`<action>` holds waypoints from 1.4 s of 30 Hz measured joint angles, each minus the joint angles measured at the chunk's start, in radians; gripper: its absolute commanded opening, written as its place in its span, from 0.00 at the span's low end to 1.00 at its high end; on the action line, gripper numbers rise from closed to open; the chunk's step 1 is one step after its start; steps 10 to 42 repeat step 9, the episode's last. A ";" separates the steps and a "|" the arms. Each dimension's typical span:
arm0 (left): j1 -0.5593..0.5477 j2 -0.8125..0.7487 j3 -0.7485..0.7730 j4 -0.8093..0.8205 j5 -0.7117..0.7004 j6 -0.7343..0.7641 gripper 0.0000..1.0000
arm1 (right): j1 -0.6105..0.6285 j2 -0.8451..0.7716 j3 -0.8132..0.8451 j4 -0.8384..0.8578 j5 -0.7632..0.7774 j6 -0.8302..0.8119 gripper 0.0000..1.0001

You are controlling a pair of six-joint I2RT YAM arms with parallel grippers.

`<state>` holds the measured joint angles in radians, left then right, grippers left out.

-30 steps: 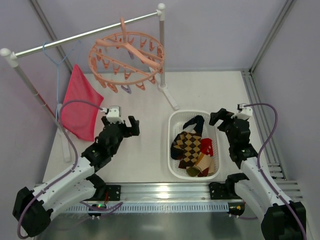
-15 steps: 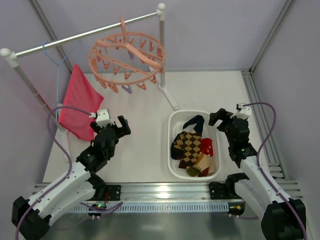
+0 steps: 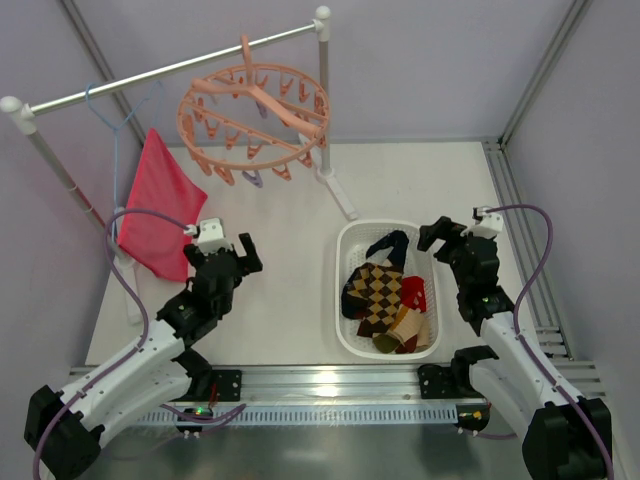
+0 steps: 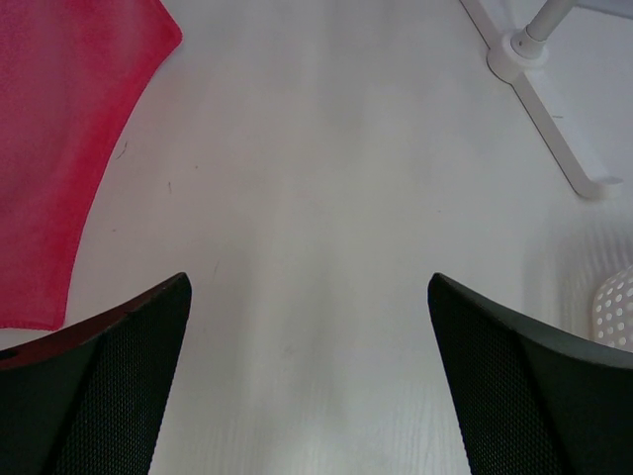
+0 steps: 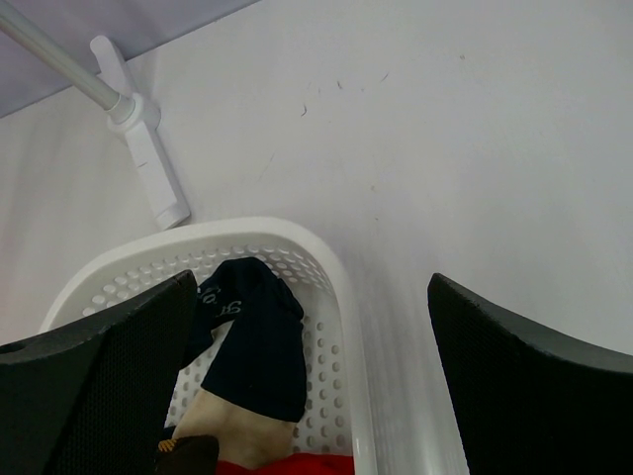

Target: Remove the socks clipped to the hanger

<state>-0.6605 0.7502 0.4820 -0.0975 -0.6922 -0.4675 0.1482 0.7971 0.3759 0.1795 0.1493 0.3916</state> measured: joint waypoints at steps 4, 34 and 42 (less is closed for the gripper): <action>0.000 -0.006 0.000 -0.001 -0.002 0.000 1.00 | 0.000 0.002 0.000 0.000 -0.003 0.000 0.98; 0.000 -0.011 0.000 -0.001 -0.006 0.000 1.00 | 0.000 0.002 0.000 0.000 -0.004 0.000 0.98; 0.000 -0.011 0.000 -0.001 -0.006 0.000 1.00 | 0.000 0.002 0.000 0.000 -0.004 0.000 0.98</action>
